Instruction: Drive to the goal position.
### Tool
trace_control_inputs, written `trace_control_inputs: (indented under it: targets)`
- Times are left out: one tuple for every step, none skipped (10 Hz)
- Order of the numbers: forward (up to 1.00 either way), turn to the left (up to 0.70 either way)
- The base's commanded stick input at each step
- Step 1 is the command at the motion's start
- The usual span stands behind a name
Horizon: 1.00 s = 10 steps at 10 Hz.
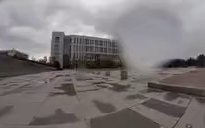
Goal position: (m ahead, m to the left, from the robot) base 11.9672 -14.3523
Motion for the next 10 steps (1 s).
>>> trace_control_inputs:
  targets:
    - [0.7,-0.1]
    - [0.7,-0.25]
    - [0.7,-0.35]
    - [0.7,-0.3]
    - [0.7,-0.03]
    - [0.7,0.0]
    - [0.7,0.0]
    - [0.7,0.0]
    - [0.7,0.0]
    - [0.7,0.0]
